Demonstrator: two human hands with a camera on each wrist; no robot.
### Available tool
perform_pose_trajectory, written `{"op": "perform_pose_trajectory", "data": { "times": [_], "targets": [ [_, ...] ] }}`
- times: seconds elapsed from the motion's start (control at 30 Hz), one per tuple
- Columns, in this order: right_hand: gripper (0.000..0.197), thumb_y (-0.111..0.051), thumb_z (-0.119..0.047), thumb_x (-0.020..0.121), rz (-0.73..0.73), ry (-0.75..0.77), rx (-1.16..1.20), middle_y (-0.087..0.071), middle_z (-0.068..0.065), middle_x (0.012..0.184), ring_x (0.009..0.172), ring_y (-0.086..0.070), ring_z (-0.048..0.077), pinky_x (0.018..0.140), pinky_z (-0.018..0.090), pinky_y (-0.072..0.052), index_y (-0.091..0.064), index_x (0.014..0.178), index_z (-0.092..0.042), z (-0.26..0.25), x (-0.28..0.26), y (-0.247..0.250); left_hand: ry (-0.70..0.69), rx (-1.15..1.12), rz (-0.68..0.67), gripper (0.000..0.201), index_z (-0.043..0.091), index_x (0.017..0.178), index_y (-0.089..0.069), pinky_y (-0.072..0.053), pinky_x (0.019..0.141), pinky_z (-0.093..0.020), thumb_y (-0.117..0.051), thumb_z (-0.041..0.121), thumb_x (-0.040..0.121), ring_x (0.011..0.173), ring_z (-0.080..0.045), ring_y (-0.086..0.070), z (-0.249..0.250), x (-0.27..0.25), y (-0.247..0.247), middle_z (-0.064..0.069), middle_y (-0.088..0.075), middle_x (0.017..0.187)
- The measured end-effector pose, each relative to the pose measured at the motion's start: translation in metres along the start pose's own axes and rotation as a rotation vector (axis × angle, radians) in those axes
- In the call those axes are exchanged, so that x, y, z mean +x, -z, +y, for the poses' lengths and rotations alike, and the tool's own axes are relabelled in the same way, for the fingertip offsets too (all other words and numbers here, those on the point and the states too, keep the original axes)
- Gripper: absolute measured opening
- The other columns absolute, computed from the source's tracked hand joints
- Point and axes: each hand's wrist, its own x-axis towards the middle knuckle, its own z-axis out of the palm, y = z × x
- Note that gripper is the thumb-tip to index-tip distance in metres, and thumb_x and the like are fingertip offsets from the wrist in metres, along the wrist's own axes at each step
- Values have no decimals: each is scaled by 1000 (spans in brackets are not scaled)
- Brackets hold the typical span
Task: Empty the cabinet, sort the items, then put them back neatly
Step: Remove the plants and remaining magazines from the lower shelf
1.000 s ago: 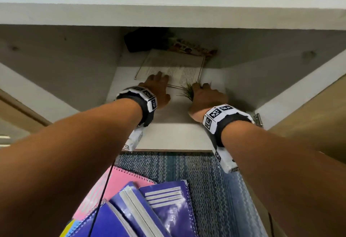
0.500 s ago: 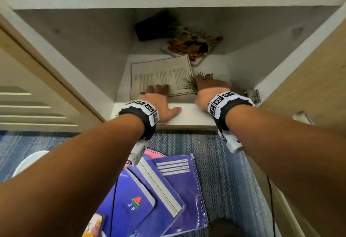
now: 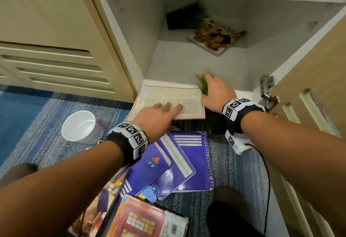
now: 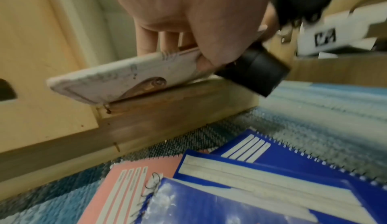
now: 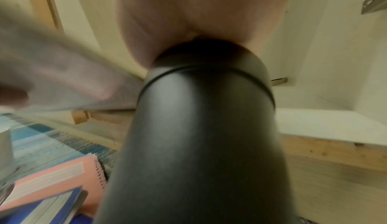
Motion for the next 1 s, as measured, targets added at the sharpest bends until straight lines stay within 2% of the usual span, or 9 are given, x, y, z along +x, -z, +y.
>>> {"op": "perform_pose_trajectory", "data": {
  "times": [0.13,0.27,0.33,0.43,0.5,0.6,0.7,0.8,1.0],
  "targets": [
    [53,-59,-20,84,123,118,13,-48,10,121,93,-59,37,66,35,-46,-41,134,-18,0,-17,-8,1,-122,182,45,33,130,-46,-54,67,-39,-28,42,89,96,-29,-68,-9,-52,41,2,-70,113],
    [53,-60,-21,82,190,210,-5,-49,8,122,90,-61,36,73,41,-55,-44,134,-21,4,-31,-13,350,-539,212,39,27,107,-61,-53,66,-37,-45,42,75,80,-30,-67,-33,-100,44,0,-73,85],
    [47,-61,-21,83,203,226,4,-50,7,119,86,-60,34,72,41,-55,-49,128,-21,7,-34,-14,582,-818,247,29,29,94,-66,-54,69,-32,-56,31,67,77,-21,-68,-46,-114,36,5,-73,82],
    [33,-61,-20,83,250,248,27,-51,7,108,82,-57,31,66,39,-53,-54,116,-18,11,-34,-16,833,-1015,146,15,21,74,-67,-46,51,-24,-60,12,64,61,-16,-57,-57,-125,13,9,-64,61],
    [24,-61,-20,82,249,225,29,-51,6,102,79,-55,31,64,36,-50,-56,106,-18,13,-33,-20,895,-1035,25,15,20,65,-69,-41,49,-27,-57,16,57,55,-18,-53,-60,-131,-8,8,-60,50],
    [13,-61,-16,75,58,141,-39,-54,1,91,83,-56,29,64,30,-42,-56,86,-22,12,-30,-24,932,-946,-183,28,10,71,-68,-44,60,-29,-54,27,54,67,-25,-61,-64,-135,-46,-3,-67,66],
    [12,-58,-9,68,-130,72,-94,-56,-2,83,81,-58,28,60,28,-39,-55,76,-18,15,-26,-19,962,-847,-303,35,11,76,-67,-47,65,-29,-55,36,54,79,-29,-65,-67,-140,-73,-9,-70,78],
    [9,-56,-10,72,-252,50,-224,-62,3,83,83,-61,30,63,31,-47,-57,77,-17,14,-18,-5,978,-770,-365,46,13,100,-59,-47,77,-33,-65,44,66,94,-31,-64,-65,-144,-86,-12,-68,97],
    [19,-64,-14,77,-443,44,-456,-66,10,88,79,-63,30,66,30,-50,-67,95,-9,4,-6,10,939,-627,-432,42,11,107,-52,-44,83,-35,-69,41,83,107,-34,-60,-66,-143,-91,-18,-64,114]
  ]
}}
